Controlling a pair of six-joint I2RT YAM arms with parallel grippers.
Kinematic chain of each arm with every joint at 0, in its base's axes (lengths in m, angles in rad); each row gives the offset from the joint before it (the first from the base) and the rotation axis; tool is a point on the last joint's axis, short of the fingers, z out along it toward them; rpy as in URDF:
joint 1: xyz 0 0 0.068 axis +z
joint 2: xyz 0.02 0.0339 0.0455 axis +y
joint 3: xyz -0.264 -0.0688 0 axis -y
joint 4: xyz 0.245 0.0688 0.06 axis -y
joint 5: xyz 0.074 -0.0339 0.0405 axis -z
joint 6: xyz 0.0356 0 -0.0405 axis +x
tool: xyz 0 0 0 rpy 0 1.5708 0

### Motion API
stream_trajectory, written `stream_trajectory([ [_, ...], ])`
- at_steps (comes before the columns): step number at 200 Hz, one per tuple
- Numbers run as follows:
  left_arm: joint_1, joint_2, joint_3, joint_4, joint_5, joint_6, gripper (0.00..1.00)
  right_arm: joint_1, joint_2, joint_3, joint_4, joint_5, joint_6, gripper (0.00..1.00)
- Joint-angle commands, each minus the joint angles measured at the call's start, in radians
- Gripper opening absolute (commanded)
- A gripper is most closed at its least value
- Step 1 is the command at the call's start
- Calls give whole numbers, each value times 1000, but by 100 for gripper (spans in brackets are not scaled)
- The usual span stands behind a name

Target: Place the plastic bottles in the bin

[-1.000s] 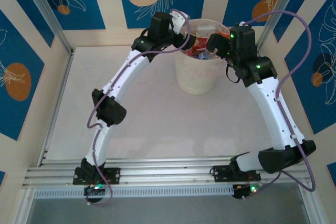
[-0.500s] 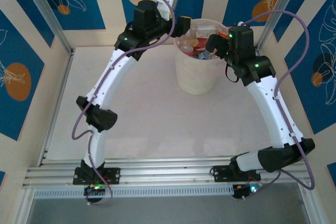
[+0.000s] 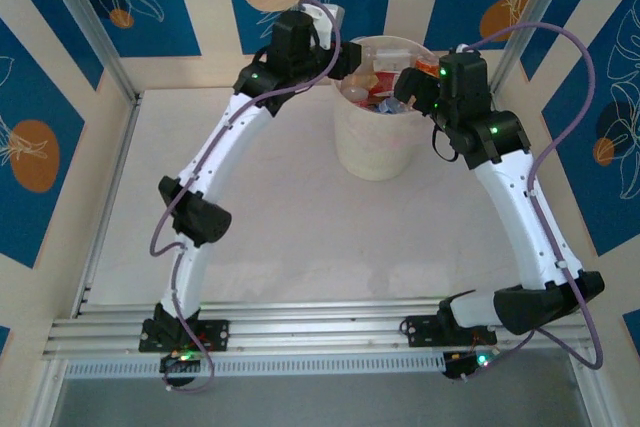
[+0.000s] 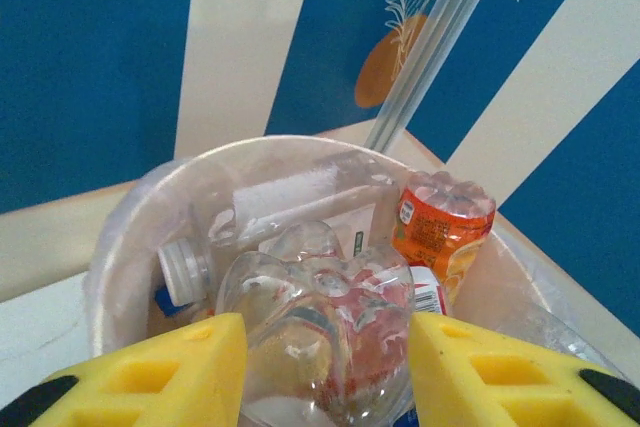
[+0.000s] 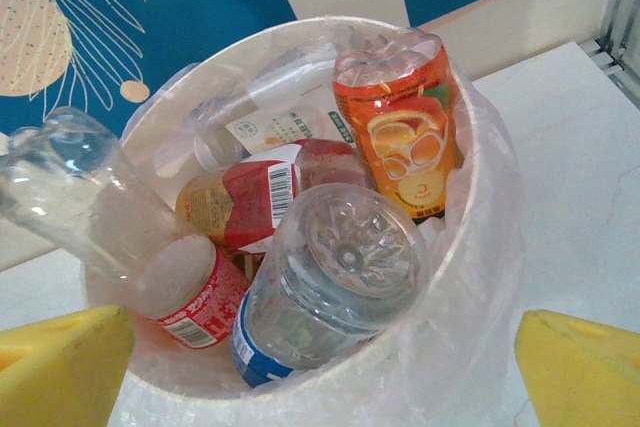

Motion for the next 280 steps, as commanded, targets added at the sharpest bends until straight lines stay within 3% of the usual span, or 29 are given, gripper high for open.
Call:
stream_trajectory([
  [1,5,31,3,-11,10,-28,45,8,-23,-12,1,15,16,98],
  [46,33,97,3,46,-120,-52,37,10,-20,-16,-3,-2,20,98],
  [97,63,199,15,235,-60,-121,38,11,-6,-6,-7,-6,12,98],
  [172,64,231,14,264,-12,-130,48,11,44,5,-10,-28,3,96],
  [200,64,216,15,257,46,-116,55,12,41,9,-13,-32,1,96],
  [240,64,154,14,192,14,-85,68,14,16,16,-17,-36,-8,97],
  [280,65,35,14,163,-39,-32,92,18,-31,4,-33,-32,-30,100],
])
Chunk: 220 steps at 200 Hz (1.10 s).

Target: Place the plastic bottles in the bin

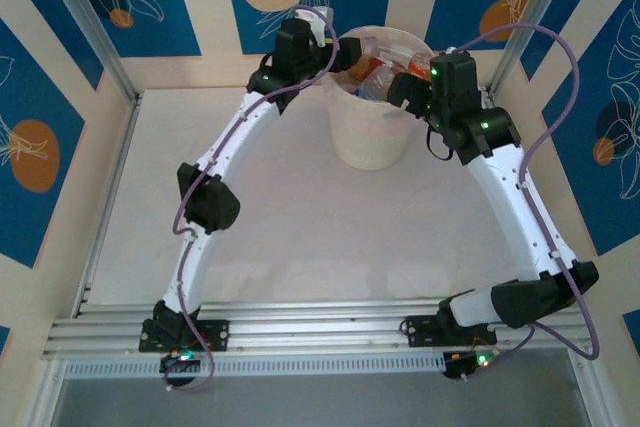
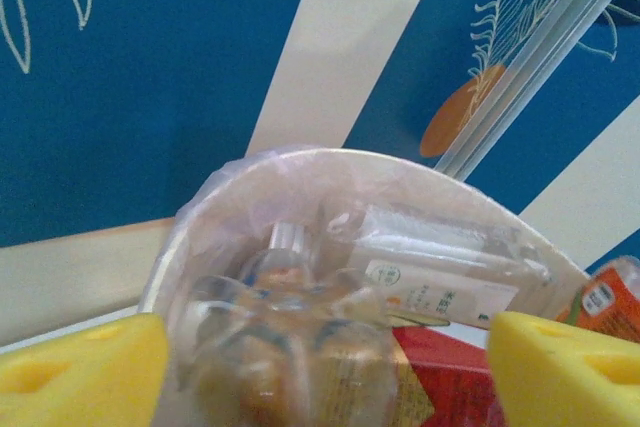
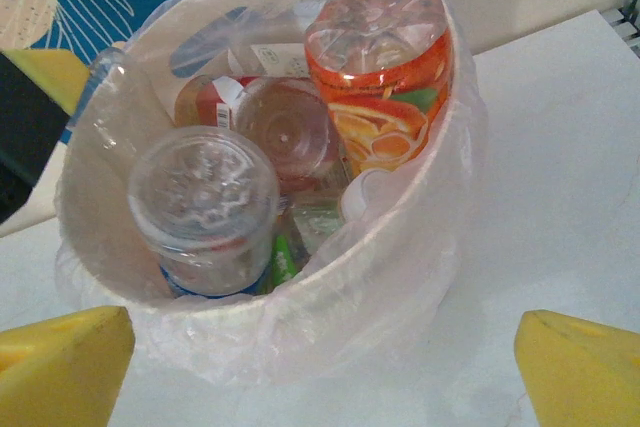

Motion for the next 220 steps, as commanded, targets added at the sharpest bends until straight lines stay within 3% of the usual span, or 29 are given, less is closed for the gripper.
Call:
stream_trajectory([
  [1,-5,-118,7,-60,-28,40,93,8,-60,10,-19,0,-22,100],
  [12,-4,-152,6,-85,-49,48,99,9,-76,-1,-30,4,-25,99],
  [49,-5,-256,-10,-213,-128,65,100,14,-156,-99,-47,22,-28,99],
  [65,-5,-333,-97,-225,-144,74,99,15,-191,-159,-68,47,-18,99],
  [91,-5,-572,-478,-71,-186,87,100,25,-247,-269,-84,86,-11,99],
  [134,-5,-1046,-1134,152,-398,117,100,71,-359,-511,-9,188,-40,99],
  [181,-4,-1445,-1596,162,-648,124,99,97,-448,-738,149,268,-101,99],
  [220,-4,-1696,-1885,230,-772,210,99,110,-454,-893,316,321,-204,99],
])
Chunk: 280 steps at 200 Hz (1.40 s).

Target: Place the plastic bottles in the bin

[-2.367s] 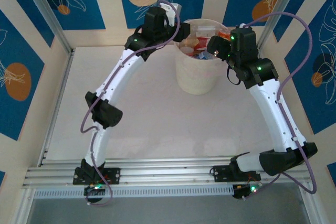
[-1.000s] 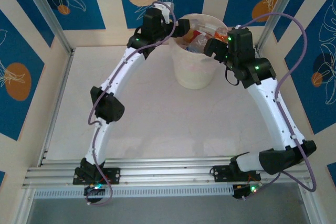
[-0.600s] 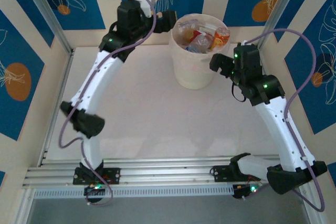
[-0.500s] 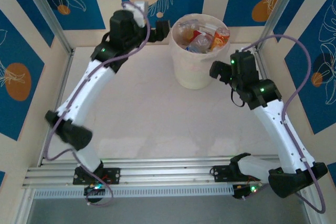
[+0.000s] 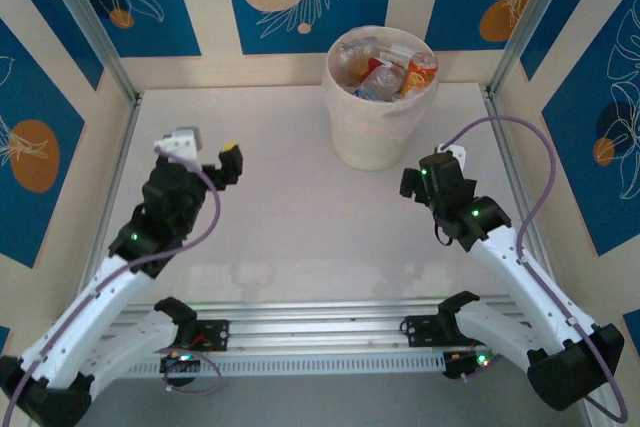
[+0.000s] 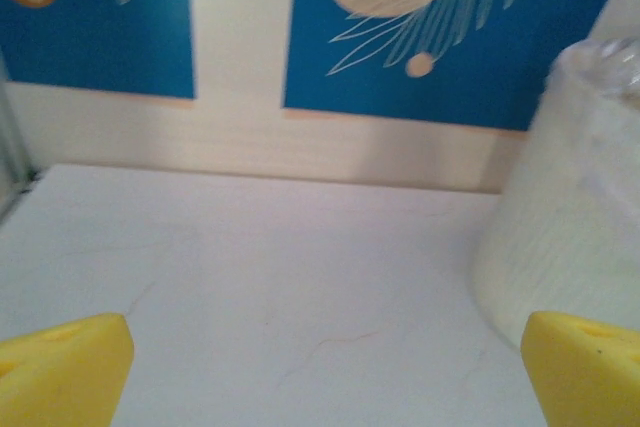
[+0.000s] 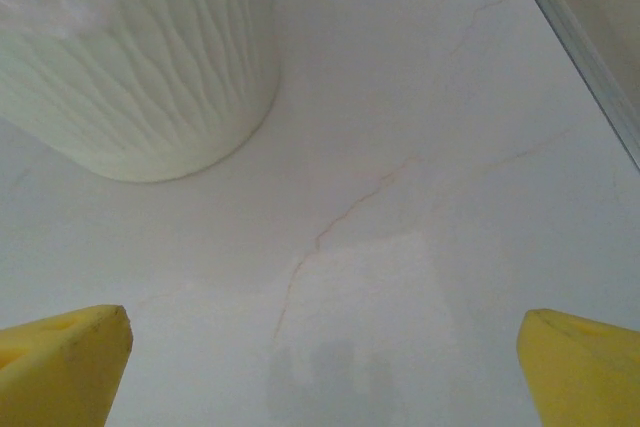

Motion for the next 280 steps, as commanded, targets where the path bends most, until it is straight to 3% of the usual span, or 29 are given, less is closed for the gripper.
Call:
stream_trajectory([
  [1,-3,-98,-121,75,-142,80,99,13,-13,-79,161,74,-89,99],
  [57,18,-249,-377,204,-253,250,99,9,-107,-332,543,7,-333,99],
  [110,185,-233,-590,482,-91,266,99,-133,-128,-471,774,-190,-381,99],
  [149,317,-88,-626,602,30,232,99,-212,-65,-521,913,-285,-396,99],
  [201,426,199,-625,830,166,223,100,-292,38,-544,1029,-365,-388,99],
  [280,492,572,-549,1059,262,219,99,-330,195,-524,1156,-416,-387,99],
])
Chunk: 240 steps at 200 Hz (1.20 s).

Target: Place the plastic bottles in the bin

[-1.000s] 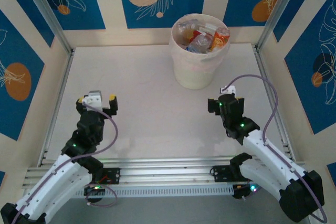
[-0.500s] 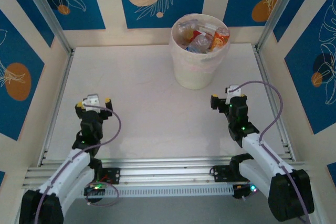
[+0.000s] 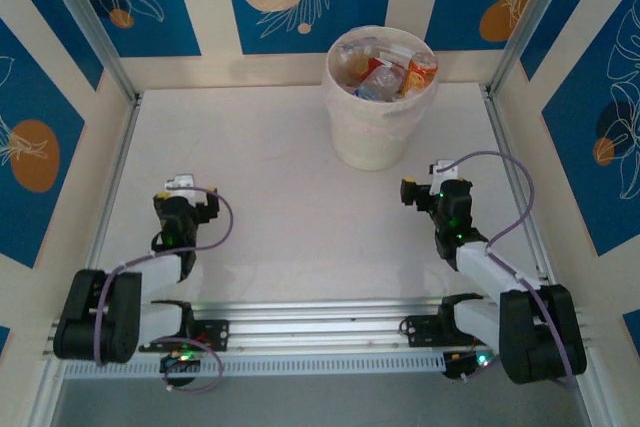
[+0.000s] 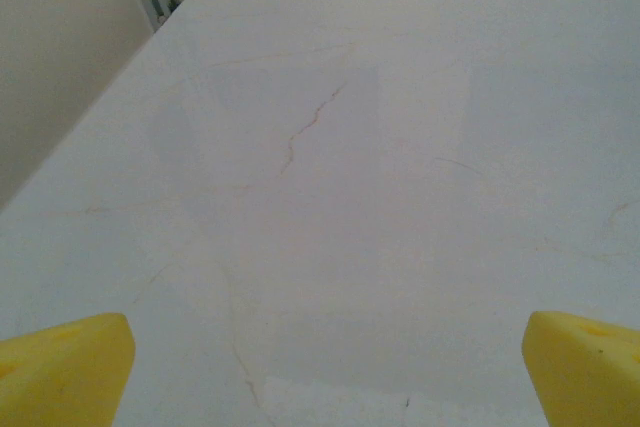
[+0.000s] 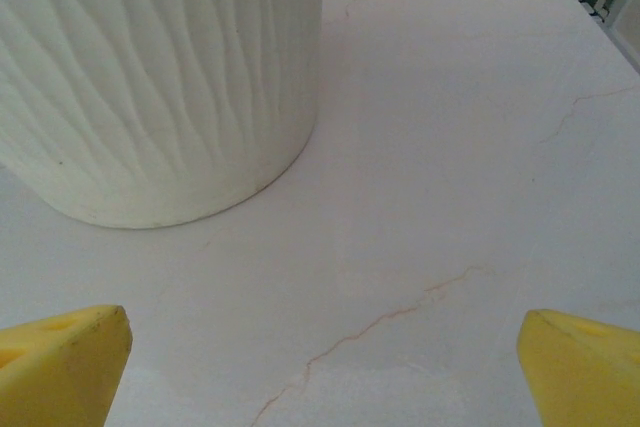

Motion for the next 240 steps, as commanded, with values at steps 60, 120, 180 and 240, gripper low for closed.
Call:
stream_trajectory([
  [60,21,284,147,154,185,22,100,-22,118,43,134,-62,-12,99],
  [120,23,296,198,70,305,71,100,-34,193,34,222,-121,-26,99],
  [180,23,295,197,72,304,71,100,-80,307,46,351,-275,-28,99],
  [240,21,294,197,72,304,71,100,-132,430,74,405,-382,-1,99],
])
